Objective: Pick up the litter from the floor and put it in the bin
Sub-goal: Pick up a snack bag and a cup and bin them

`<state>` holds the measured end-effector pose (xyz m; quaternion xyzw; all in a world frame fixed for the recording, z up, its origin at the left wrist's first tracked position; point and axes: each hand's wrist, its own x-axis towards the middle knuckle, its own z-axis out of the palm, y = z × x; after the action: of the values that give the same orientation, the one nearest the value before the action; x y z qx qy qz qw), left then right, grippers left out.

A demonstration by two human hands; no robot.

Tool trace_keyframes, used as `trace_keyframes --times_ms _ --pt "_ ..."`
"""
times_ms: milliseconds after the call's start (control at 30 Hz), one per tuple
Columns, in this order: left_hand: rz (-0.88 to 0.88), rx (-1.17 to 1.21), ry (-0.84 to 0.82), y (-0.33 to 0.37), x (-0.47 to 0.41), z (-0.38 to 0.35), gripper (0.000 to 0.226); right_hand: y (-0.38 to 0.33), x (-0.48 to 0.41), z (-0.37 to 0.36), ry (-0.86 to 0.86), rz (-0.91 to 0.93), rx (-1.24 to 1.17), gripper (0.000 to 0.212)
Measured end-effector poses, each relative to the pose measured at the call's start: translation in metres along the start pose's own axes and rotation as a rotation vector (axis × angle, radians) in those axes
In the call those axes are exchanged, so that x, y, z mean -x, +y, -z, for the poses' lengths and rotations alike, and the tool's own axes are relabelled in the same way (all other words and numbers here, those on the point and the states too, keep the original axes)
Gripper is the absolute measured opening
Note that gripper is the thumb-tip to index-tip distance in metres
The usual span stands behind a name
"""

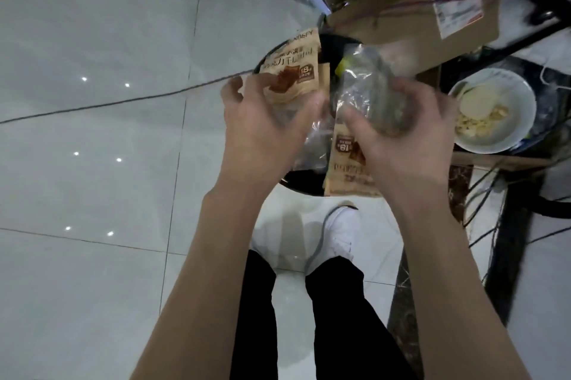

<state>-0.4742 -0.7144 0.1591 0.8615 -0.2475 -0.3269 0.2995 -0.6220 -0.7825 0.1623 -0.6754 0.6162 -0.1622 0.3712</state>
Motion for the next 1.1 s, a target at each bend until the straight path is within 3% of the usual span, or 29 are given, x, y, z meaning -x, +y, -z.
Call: trace_keyframes --times_ms 233,467,767,967,1100 --pt "0.029 -0.047 0.023 -0.016 0.009 0.025 0.046 0.002 0.005 0.009 -0.033 -0.04 0.092 0.052" --pt "-0.005 -0.073 0.038 0.041 0.049 0.096 0.044 -0.071 0.023 0.069 -0.029 0.021 0.069 0.048" --pt "-0.088 -0.083 0.144 0.195 0.157 0.248 0.044 -0.255 0.074 0.206 -0.104 0.313 0.012 0.052" --pt "-0.186 -0.116 0.401 0.29 0.247 0.36 0.043 -0.361 0.124 0.301 -0.185 0.543 -0.059 0.051" --pt "-0.206 -0.149 0.532 0.315 0.309 0.408 0.047 -0.408 0.159 0.336 -0.248 0.705 -0.105 0.049"
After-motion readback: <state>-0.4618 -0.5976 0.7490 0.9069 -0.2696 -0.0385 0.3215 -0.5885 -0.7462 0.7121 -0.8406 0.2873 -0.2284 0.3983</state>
